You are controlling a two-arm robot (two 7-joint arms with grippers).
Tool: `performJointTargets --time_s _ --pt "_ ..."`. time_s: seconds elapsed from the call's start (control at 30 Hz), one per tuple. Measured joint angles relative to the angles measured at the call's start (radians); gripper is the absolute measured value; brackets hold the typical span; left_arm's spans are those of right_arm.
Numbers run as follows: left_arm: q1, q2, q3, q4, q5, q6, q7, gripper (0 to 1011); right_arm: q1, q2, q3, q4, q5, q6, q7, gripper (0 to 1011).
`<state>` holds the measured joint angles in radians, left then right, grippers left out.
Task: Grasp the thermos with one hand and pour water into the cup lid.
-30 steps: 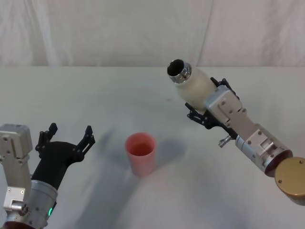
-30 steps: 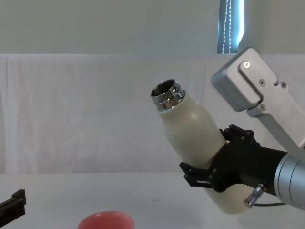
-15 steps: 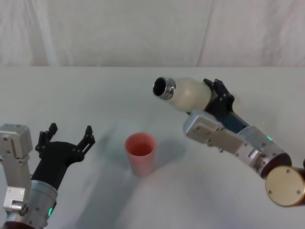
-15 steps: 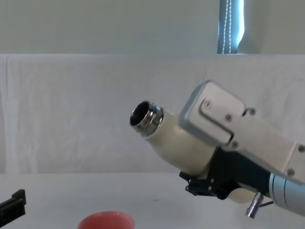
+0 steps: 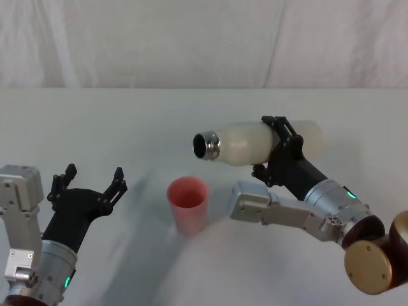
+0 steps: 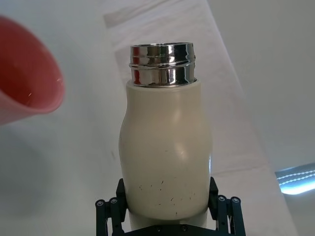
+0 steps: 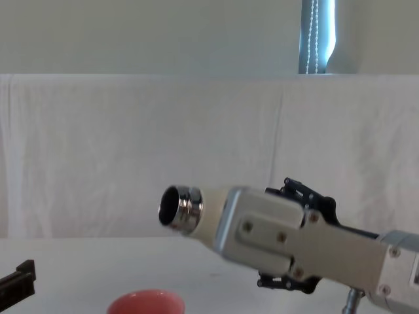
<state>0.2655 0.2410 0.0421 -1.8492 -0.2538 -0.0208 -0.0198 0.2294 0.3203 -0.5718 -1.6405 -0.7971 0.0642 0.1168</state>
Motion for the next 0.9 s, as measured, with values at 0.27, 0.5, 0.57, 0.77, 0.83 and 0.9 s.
performJointTargets --time_s 0.27,0.5,0.57,0.77,0.83,0.9 --pt "0.000 0.000 0.000 0.000 0.000 0.000 0.000 1001 0.008 0.020 -0.031 0.005 -0.083 0.011 0.004 951" --pt "0.000 0.000 0.000 0.000 0.000 0.000 0.000 1001 0.018 0.033 -0.054 0.011 -0.142 0.022 0.008 951" --pt "0.000 0.000 0.000 0.000 0.000 0.000 0.000 1001 0.020 0.035 -0.060 0.013 -0.155 0.024 0.008 951" --pt "0.000 0.000 0.000 0.000 0.000 0.000 0.000 1001 0.031 0.043 -0.081 0.020 -0.196 0.029 0.008 951" --pt "0.000 0.000 0.000 0.000 0.000 0.000 0.000 1001 0.033 0.045 -0.084 0.020 -0.205 0.030 0.007 951" --pt "0.000 0.000 0.000 0.000 0.000 0.000 0.000 1001 0.036 0.048 -0.088 0.021 -0.215 0.031 0.006 951"
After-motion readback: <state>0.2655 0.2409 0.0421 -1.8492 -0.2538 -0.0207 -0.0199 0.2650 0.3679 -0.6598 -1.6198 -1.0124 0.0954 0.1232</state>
